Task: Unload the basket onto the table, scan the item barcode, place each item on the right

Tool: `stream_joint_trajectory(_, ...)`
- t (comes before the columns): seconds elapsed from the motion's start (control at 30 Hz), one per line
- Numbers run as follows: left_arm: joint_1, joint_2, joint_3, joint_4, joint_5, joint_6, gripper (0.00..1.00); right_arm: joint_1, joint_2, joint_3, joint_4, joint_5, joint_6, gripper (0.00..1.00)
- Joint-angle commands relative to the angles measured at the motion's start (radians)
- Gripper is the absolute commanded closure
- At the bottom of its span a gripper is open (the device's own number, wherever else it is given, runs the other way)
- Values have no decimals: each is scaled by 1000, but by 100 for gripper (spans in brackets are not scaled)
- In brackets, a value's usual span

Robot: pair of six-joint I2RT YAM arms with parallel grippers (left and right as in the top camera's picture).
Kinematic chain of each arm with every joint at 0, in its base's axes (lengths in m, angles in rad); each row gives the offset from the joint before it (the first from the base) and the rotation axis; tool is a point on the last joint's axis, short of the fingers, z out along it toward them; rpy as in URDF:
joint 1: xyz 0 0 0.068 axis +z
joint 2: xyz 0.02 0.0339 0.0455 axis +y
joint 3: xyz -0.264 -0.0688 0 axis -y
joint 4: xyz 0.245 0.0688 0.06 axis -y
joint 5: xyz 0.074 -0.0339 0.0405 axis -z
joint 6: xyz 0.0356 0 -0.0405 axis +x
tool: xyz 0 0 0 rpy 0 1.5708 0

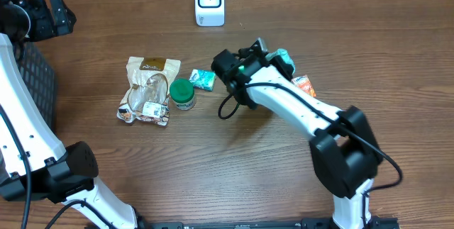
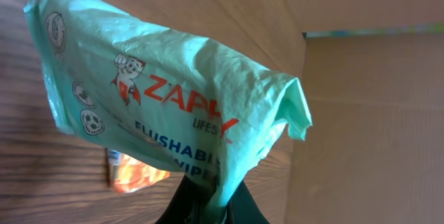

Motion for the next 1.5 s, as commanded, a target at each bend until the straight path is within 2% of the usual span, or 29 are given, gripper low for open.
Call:
stream_joint_trajectory(0.0,-9,-20,20,0,0,11,0,56,54,8,-6,58,-5,96)
stream_joint_trajectory(0.23,-8,-20,20,0,0,11,0,167,113,8,-8,29,-1,96)
stream_joint_trajectory(0.5,-8,-20,20,0,0,11,0,282,113,8,-32,-229,7,86)
stream_joint_trajectory(0.6,-8,-20,20,0,0,11,0,298,113,8,-43,-296,6,76)
stream_joint_trajectory(0.63,-9,-20,20,0,0,11,0,298,113,8,-46,-315,7,71)
stream_joint_trajectory(0.7,-8,-20,20,0,0,11,0,298,106,12,-46,-368,8,52)
stream_joint_trajectory(0.77,-8,-20,20,0,0,11,0,297,94,25,-52,-389,50,42)
stream_joint_trajectory(0.9,-8,-20,20,0,0,11,0,297,37,83,-81,-455,88,38)
stream_joint_trajectory(0.97,-8,-20,20,0,0,11,0,289,-8,125,-92,-494,98,30)
stream_joint_trajectory(1.1,-8,-20,20,0,0,11,0,226,-104,175,-101,-536,180,1)
stream_joint_trajectory(1.2,-8,-20,20,0,0,11,0,143,-163,177,-95,-596,226,0)
stream_joint_trajectory(1.37,-8,-20,20,0,0,11,0,-92,-179,162,-81,-946,206,0)
stream_joint_trajectory(1.47,-8,-20,20,0,0,11,0,-177,-179,134,-63,-1021,203,0)
